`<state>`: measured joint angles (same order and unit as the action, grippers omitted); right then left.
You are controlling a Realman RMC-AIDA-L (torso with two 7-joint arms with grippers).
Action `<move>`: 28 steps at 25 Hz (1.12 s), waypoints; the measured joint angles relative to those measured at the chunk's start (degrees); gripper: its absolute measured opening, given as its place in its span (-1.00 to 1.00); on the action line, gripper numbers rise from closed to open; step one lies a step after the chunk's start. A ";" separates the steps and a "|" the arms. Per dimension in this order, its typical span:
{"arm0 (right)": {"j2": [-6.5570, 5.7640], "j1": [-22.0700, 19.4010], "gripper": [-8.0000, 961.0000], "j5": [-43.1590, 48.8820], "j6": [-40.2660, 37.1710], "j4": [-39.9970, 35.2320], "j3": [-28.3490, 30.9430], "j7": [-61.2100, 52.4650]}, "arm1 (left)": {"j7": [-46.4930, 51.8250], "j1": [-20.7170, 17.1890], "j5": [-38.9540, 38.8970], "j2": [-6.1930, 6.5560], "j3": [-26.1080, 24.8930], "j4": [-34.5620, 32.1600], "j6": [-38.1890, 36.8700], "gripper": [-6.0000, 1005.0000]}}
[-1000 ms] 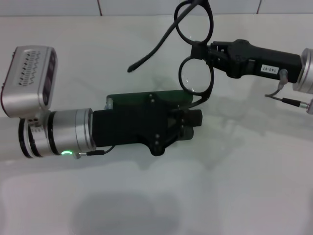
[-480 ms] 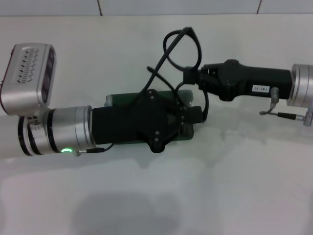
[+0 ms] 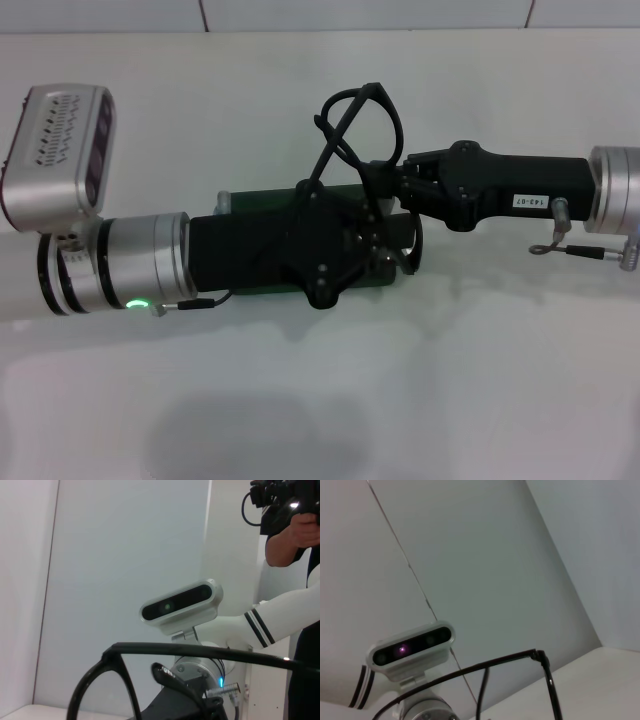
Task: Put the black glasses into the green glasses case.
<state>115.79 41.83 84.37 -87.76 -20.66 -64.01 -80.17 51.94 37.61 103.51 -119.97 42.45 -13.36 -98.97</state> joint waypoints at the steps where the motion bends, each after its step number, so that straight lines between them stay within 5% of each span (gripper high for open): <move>1: -0.01 0.00 -0.71 0.00 -0.13 0.00 0.00 0.12 | 0.00 0.00 -0.10 0.00 0.03 0.00 0.00 -0.97; 28: -0.40 -2.98 -0.69 -0.61 -1.17 -3.08 1.59 0.15 | 0.00 -0.88 -1.05 0.17 0.03 -0.14 -0.01 -0.96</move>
<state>115.39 38.85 83.76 -88.93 -23.74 -62.42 -80.02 51.94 36.74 102.46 -119.80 42.48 -13.50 -98.98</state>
